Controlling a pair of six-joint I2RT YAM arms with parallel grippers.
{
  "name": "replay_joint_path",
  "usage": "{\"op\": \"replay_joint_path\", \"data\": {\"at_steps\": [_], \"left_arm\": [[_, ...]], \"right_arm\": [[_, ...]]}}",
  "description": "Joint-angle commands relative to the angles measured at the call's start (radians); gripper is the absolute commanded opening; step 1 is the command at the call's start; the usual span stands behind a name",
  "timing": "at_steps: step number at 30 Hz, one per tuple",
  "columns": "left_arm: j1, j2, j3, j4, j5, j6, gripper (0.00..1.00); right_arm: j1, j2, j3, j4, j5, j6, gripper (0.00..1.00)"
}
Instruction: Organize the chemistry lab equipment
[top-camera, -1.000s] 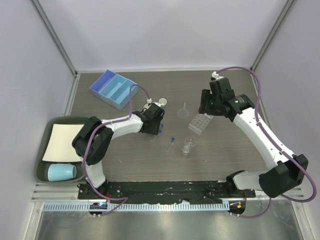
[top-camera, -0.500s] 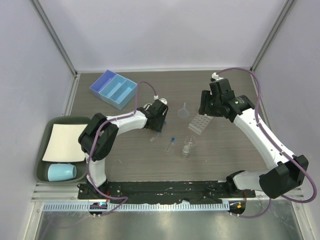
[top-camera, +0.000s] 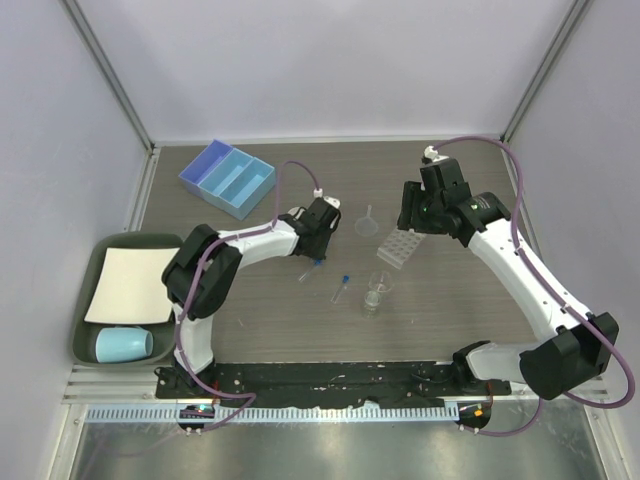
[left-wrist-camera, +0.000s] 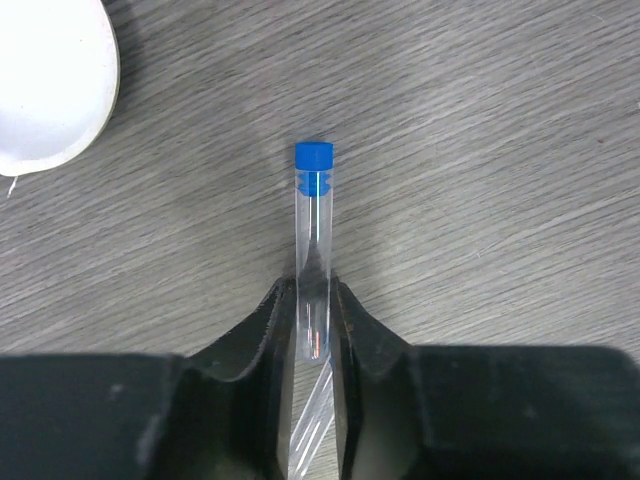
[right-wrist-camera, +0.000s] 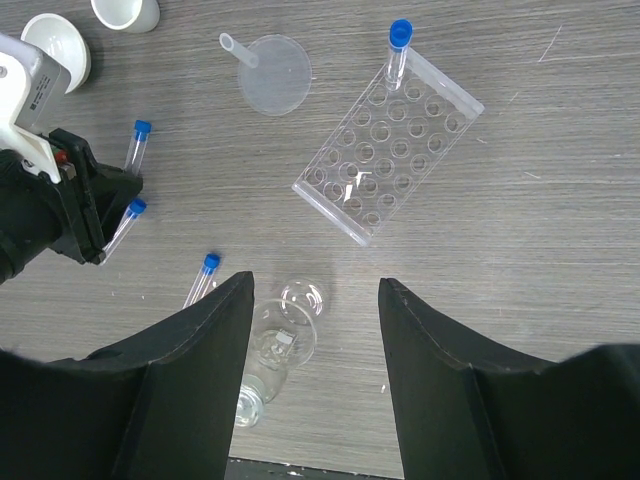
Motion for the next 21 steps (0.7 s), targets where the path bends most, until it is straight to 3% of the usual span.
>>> {"op": "replay_joint_path", "data": {"at_steps": [1, 8, 14, 21], "left_arm": [[-0.017, 0.074, -0.072, -0.079, 0.004, 0.001, 0.17], [-0.02, 0.042, -0.095, -0.087, -0.036, -0.004, 0.0], [-0.024, -0.014, -0.069, -0.167, -0.079, 0.003, 0.0], [-0.023, -0.191, 0.017, -0.328, -0.085, 0.03, 0.0]], "right_arm": [[0.005, -0.038, 0.0, 0.031, -0.004, 0.0, 0.59], [0.004, -0.044, -0.003, 0.032, -0.008, 0.001, 0.58], [0.007, -0.049, -0.004, 0.032, -0.019, 0.006, 0.58], [0.015, -0.055, -0.013, 0.048, -0.03, 0.007, 0.58]]}}
